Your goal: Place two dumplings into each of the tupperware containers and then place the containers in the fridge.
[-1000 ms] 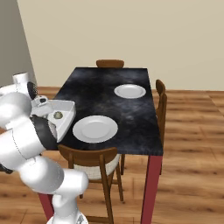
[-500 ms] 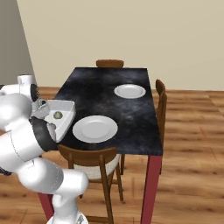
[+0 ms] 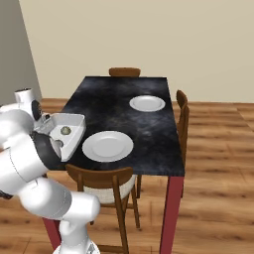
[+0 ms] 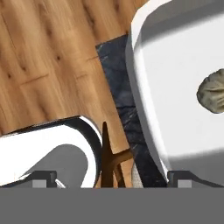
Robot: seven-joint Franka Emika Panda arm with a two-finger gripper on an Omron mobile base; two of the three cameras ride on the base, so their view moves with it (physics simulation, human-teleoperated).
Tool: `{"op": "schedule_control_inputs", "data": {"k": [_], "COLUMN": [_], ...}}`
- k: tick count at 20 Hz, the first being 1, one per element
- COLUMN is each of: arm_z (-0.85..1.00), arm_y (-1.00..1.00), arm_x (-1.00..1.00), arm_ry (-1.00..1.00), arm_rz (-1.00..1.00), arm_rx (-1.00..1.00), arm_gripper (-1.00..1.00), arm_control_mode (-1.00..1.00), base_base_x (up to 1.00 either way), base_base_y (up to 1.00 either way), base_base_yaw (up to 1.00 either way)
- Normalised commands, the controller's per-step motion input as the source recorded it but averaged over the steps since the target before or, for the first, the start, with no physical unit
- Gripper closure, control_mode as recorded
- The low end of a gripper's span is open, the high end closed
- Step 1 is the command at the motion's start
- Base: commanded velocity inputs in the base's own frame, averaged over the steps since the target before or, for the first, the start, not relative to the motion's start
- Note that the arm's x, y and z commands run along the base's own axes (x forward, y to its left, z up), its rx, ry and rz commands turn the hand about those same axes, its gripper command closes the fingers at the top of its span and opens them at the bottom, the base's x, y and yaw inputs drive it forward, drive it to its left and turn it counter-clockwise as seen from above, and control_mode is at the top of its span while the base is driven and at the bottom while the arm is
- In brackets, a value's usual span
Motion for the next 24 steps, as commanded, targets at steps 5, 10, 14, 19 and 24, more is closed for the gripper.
{"op": "schedule_control_inputs", "data": {"k": [5,10,14,19,24], "arm_z": [-0.27,-0.31,-0.22,-0.09,-0.33], "arm_y": [0.32,0.13,0.08,0.01,0.00], "arm_x": [0.33,0.62,0.44,0.01,0.00], "arm_ry": [-0.03,0.00,0.00,0.00,0.00], "arm_rz": [0.17,0.10,0.05,0.00,0.00], "arm_rx": [0.01,0.00,0.00,0.00,0.00], "arm_gripper": [-1.00,-1.00,-1.00,-1.00,-1.00], "arm_control_mode": [-1.00,-1.00,-1.00,-1.00,-1.00], "base_base_x": [0.00,0.00,0.00,0.00,0.00], "base_base_y": [0.00,0.00,0.00,0.00,0.00], "base_base_yaw": [0.00,0.00,0.00,0.00,0.00]}}
